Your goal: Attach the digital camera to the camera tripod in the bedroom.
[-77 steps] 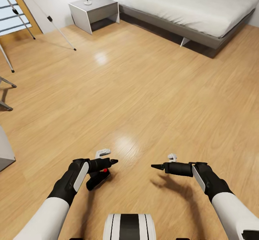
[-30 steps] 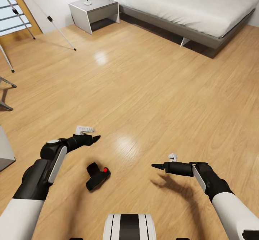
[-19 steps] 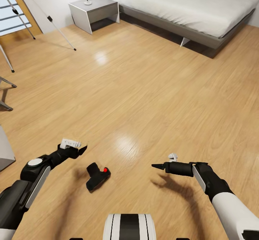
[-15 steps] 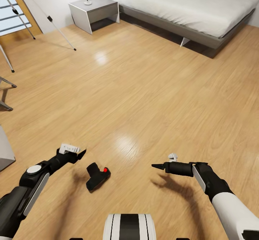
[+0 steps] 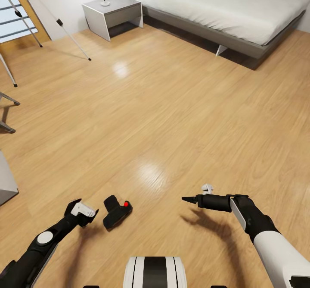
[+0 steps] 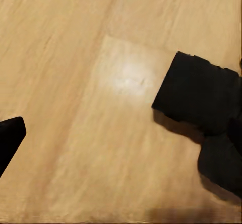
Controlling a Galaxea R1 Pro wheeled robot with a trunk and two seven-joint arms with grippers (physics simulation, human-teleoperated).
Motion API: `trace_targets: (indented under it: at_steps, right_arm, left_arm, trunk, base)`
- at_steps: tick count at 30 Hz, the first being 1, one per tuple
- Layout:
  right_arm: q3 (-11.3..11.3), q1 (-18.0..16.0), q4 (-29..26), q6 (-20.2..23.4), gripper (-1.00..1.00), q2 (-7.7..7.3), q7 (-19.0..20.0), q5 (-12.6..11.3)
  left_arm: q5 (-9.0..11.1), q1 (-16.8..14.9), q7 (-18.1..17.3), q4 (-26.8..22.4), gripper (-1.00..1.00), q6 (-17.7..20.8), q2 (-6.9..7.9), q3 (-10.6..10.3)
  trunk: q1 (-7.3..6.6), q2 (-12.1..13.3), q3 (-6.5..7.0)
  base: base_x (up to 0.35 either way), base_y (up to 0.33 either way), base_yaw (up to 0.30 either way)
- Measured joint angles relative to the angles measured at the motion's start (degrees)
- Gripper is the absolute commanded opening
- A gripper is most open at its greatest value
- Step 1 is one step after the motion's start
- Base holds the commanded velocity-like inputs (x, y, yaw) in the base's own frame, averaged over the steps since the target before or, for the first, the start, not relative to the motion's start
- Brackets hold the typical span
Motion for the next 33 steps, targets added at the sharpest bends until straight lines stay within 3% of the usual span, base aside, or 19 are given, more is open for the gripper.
trace_targets:
  at_steps: [5,12,20,28,33]
  right_arm:
    - [0.0,0.0,0.0,0.0,1.00,0.00,-0.6,0.0]
    - [0.0,0.0,0.0,0.0,1.00,0.03,-1.8,0.0]
    - [0.0,0.0,0.0,0.0,1.00,0.09,-3.0,0.0]
    - [0.0,0.0,0.0,0.0,1.00,0.19,-3.9,0.0]
    - [0.0,0.0,0.0,0.0,1.00,0.21,-4.1,0.0]
  left_arm:
    - [-1.1,0.1,-0.5,3.9,1.00,-2.4,-0.47,0.0]
    - [-1.8,0.1,-2.4,7.4,1.00,-6.9,0.00,0.0]
    - [-1.9,0.1,-5.3,11.0,1.00,-8.7,0.18,0.0]
    - [-1.6,0.1,-15.4,14.0,1.00,-11.3,0.38,0.2]
    - [-1.6,0.1,-18.0,14.3,1.00,-12.8,0.37,0.2]
  trunk:
    - [0.00,0.0,0.00]
    - [0.00,0.0,0.00]
    - [0.00,0.0,0.00]
    - [0.00,0.0,0.00]
    - [0.00,0.0,0.00]
  base:
    - [0.000,0.000,0.000]
    - [0.000,0.000,0.000]
    - [0.000,0.000,0.000]
    - [0.000,0.000,0.000]
    - [0.000,0.000,0.000]
